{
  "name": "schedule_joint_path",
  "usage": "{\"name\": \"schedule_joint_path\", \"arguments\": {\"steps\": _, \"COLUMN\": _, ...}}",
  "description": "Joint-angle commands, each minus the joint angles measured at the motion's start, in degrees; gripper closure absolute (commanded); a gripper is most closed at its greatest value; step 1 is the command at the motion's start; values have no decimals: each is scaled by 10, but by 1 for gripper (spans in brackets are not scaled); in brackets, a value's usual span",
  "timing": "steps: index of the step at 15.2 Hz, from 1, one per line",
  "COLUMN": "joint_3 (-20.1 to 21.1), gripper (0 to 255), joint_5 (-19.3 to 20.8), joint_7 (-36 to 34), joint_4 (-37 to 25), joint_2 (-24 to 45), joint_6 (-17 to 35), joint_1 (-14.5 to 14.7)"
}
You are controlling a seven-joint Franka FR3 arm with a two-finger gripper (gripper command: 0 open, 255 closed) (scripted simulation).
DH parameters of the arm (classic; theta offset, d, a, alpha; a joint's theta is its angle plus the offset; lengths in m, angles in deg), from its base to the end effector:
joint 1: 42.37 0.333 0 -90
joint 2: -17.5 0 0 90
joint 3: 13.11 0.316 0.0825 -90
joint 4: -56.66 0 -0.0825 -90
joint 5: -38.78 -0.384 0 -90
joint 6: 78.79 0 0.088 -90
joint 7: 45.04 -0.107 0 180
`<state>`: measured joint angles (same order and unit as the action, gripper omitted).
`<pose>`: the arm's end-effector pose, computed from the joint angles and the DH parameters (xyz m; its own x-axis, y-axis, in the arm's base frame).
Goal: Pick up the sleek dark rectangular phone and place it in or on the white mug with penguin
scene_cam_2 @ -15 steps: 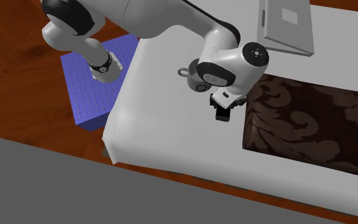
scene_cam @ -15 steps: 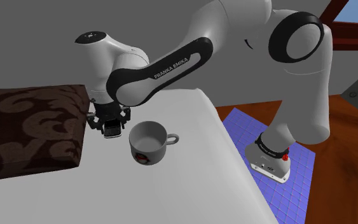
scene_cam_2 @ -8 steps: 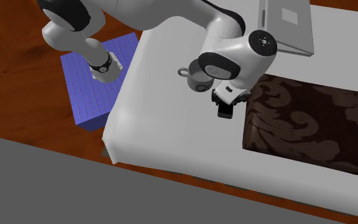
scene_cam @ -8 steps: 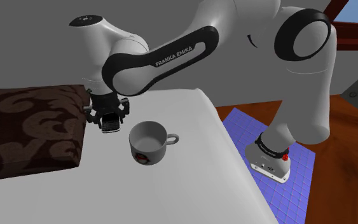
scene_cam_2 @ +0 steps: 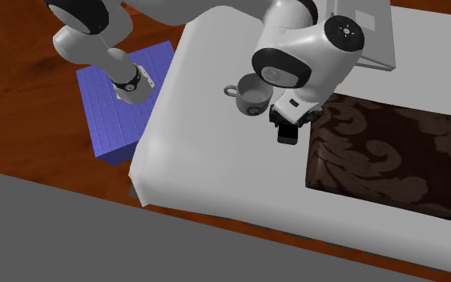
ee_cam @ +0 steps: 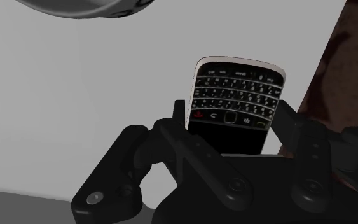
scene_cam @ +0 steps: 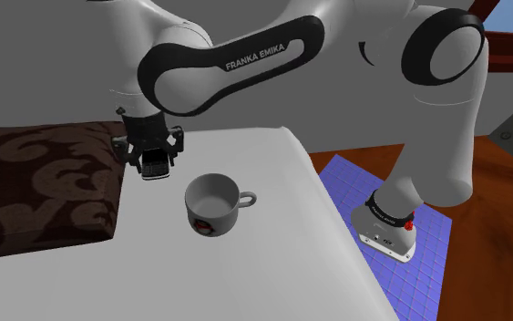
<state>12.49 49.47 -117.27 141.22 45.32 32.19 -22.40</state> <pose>0.5259 0.4471 0.4202 0.9012 -0.4329 -0.0187 -0.4333 -0.9007 -0.0315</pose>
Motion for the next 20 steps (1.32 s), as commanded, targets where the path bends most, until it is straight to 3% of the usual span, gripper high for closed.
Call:
{"name": "schedule_joint_path", "arguments": {"steps": 1, "joint_3": 1, "gripper": 255, "joint_5": -2, "joint_7": 1, "joint_4": -11, "joint_2": -3, "joint_6": -14, "joint_1": 0}}
{"name": "schedule_joint_path", "arguments": {"steps": 15, "joint_3": 5, "gripper": 255, "joint_5": -7, "joint_7": 6, "joint_4": -108, "joint_2": -9, "joint_6": -115, "joint_1": 10}}
{"name": "schedule_joint_path", "arguments": {"steps": 20, "joint_3": 26, "gripper": 255, "joint_5": -56, "joint_7": -1, "joint_4": 71, "joint_2": -138, "joint_6": -56, "joint_1": -19}}
